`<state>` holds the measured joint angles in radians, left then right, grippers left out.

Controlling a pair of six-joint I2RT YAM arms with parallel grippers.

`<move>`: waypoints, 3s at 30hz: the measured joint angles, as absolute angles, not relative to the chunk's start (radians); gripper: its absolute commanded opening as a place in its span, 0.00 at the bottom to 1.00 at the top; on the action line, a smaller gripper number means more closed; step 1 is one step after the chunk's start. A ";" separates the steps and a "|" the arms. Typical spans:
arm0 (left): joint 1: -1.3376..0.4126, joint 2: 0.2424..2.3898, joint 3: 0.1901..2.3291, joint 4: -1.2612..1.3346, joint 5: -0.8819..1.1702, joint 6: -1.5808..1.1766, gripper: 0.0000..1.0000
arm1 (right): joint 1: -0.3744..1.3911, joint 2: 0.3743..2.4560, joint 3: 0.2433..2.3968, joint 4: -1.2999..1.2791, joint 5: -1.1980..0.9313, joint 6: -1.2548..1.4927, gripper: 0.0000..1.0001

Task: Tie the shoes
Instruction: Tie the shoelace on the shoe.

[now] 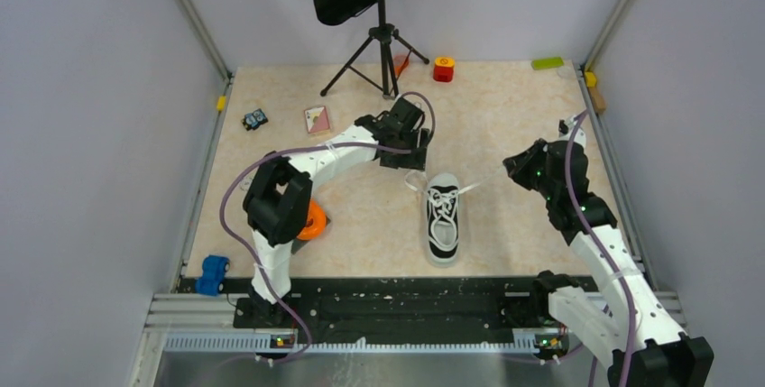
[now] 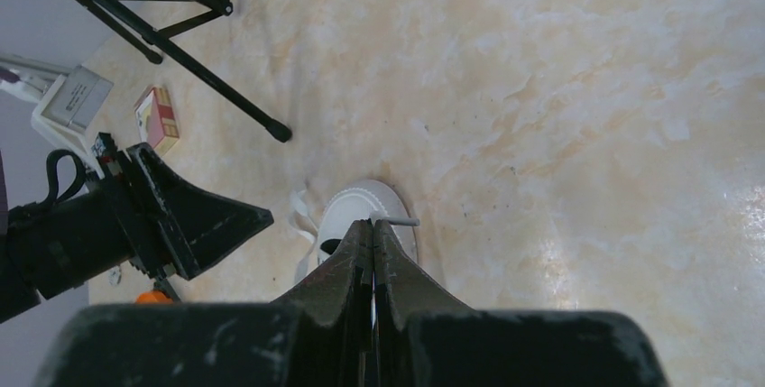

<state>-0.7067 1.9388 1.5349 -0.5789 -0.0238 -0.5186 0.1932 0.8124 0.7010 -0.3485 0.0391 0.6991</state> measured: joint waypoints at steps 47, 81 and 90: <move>-0.709 1.988 1.646 -0.744 -0.107 -0.558 0.00 | 0.193 0.850 0.694 -0.338 0.016 0.710 0.00; -0.640 1.130 1.081 -0.866 -0.098 -0.607 0.00 | 0.193 0.872 0.645 -0.337 0.116 0.636 0.00; -0.636 1.026 1.066 -0.923 -0.183 -0.608 0.00 | 0.193 0.910 0.794 -0.292 0.097 0.584 0.00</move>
